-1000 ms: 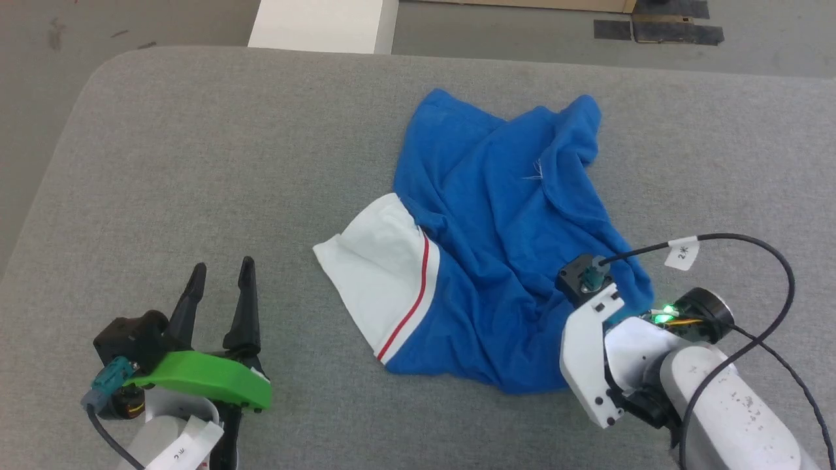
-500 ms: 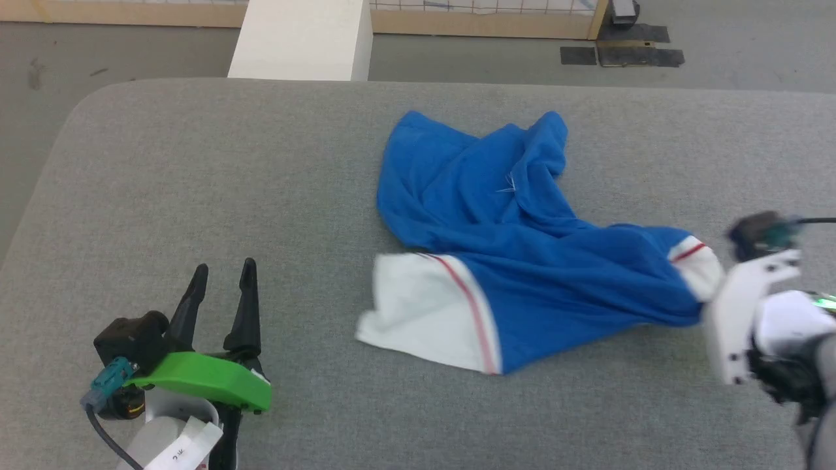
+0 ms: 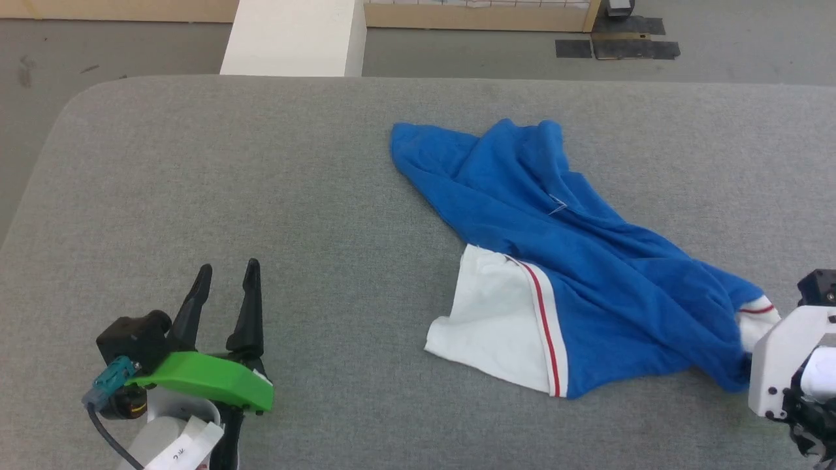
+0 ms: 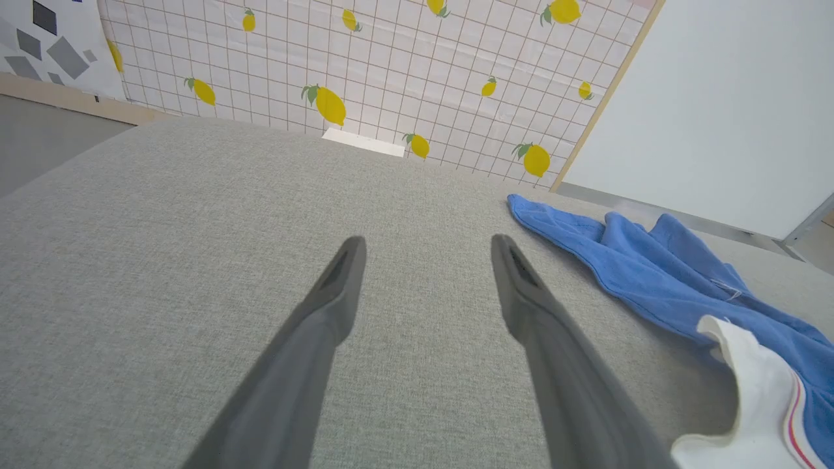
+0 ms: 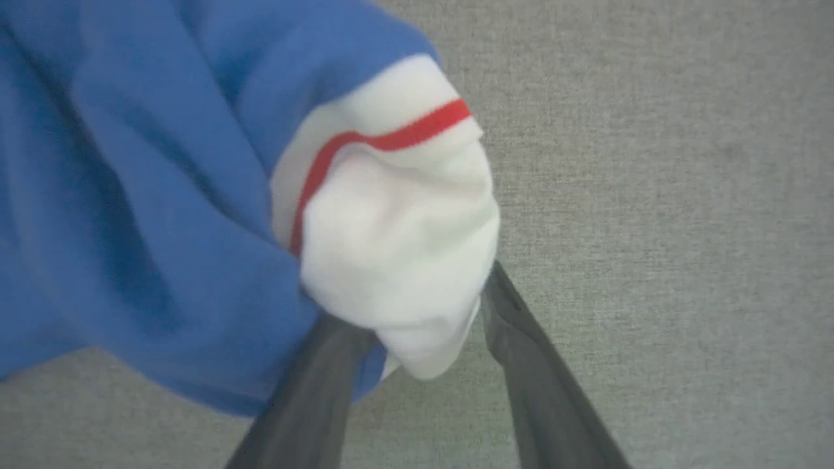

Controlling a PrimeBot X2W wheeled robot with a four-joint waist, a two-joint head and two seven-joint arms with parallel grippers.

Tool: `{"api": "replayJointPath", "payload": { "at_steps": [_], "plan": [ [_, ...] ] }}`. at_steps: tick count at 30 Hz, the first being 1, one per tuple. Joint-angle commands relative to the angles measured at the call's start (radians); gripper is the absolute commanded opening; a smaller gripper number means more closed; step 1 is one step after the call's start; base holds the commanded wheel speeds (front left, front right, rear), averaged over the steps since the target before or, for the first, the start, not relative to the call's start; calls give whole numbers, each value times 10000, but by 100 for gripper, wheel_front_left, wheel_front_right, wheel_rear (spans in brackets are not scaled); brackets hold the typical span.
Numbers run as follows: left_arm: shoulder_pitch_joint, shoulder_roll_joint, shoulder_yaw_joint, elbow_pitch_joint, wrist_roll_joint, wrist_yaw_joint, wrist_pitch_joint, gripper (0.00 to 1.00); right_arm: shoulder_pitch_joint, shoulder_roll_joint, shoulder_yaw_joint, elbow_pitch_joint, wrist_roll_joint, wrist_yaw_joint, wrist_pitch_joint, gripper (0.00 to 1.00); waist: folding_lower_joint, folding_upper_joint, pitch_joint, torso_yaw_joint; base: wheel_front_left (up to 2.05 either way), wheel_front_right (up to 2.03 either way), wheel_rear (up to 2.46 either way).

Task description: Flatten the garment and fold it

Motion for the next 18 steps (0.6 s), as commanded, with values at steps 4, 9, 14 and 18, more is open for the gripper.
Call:
{"api": "replayJointPath", "payload": {
  "at_steps": [4,9,14,18],
  "plan": [
    [88,110,-22,-23,-84,34,82,100,-286,224,-285,-548,296,-13,-1224,100,0,-1,-224,-71,0,0,0],
    [223,144,-63,-57,-91,90,130,100,-329,524,-733,-1412,628,-13,-2745,100,0,-1,-580,-168,0,0,0],
    [412,160,-93,-136,-124,145,155,100,92,950,-1111,-2231,890,-13,-4368,100,0,-1,-881,-262,0,0,0],
    [528,141,-123,-193,-155,195,167,100,592,1259,-1428,-2556,1114,-13,-5569,100,0,-1,-1011,-325,0,0,0]
  ]
}}
